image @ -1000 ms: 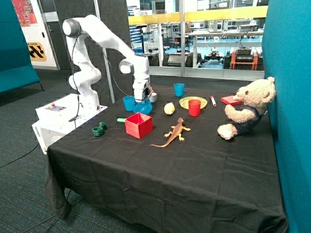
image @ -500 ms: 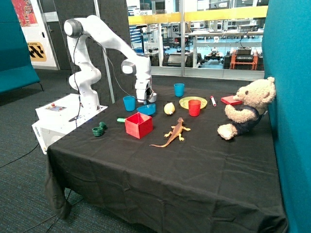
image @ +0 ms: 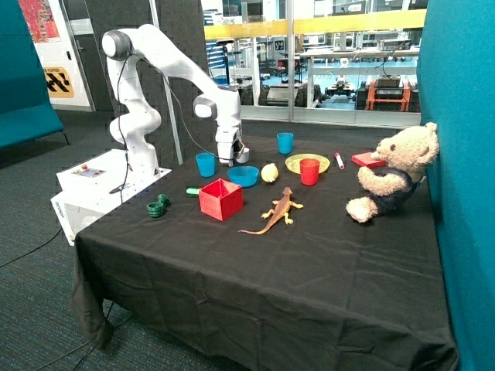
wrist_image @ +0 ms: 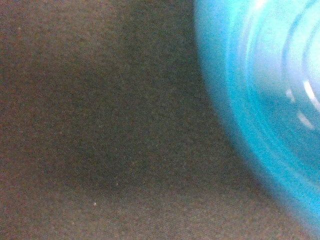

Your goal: Put the ball in the red pot

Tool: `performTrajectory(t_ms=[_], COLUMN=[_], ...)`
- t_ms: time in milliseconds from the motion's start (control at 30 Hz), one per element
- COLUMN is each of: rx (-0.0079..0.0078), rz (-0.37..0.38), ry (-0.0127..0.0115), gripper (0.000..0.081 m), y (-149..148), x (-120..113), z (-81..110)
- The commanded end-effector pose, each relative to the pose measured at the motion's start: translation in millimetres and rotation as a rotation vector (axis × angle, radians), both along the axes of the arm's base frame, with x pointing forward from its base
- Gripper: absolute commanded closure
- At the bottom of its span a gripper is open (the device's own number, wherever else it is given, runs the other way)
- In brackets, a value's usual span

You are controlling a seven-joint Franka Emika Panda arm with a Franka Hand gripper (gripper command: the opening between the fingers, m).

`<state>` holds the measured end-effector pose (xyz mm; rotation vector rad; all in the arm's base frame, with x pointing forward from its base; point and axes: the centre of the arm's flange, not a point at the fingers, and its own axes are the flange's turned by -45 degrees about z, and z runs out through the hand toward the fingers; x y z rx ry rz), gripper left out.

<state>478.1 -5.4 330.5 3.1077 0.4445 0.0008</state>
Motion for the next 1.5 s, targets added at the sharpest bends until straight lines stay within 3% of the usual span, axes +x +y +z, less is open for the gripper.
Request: performTrajectory(t_ms=[0, 500, 933, 1467], rx=[0.0022, 0.0021, 0.0021, 0.0021], rz=[0.023, 0.088, 0.101, 0.083], ry=[0.0008, 0.0009, 0.0009, 0.0009], gripper=[0.0064, 0.0, 0.0, 0.0], y=[2.2, 19.8, 30.0, 33.1], x=[4.9, 18.2, 56.8, 85.9], z=[16.0, 49.4, 74.8, 76.9])
